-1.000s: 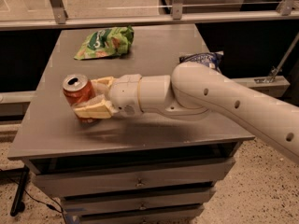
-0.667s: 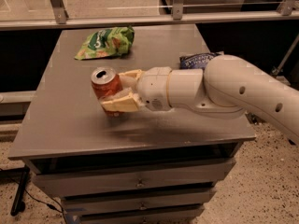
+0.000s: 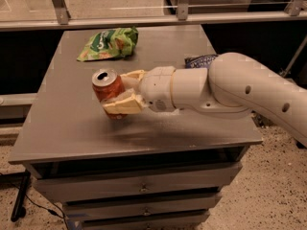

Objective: Move coke can near green rice chip bag

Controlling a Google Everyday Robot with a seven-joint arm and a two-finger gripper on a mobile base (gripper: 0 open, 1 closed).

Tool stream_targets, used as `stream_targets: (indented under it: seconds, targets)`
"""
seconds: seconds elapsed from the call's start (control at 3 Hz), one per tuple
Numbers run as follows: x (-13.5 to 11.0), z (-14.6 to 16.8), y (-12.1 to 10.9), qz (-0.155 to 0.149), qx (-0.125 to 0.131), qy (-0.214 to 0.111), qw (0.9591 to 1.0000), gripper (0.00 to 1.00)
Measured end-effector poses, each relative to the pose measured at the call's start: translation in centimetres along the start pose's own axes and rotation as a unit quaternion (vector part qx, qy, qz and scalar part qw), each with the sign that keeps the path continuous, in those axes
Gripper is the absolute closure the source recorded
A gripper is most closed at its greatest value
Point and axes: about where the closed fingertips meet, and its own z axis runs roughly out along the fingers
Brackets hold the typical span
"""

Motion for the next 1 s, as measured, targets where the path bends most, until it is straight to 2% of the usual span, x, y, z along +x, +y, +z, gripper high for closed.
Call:
stream_targets:
  seconds: [0.33,0.67,1.0]
  targets:
    - [-0.1,-0.4,-3.0,-0.020,0.016,0.015,0.9996,1.00]
    - [0.8,-1.6,-8.8,-0.036,0.048,0.027,0.9978,1.00]
    - [2.3,-3.1,-14.8,-0.036,0.092,0.035,0.9945,1.00]
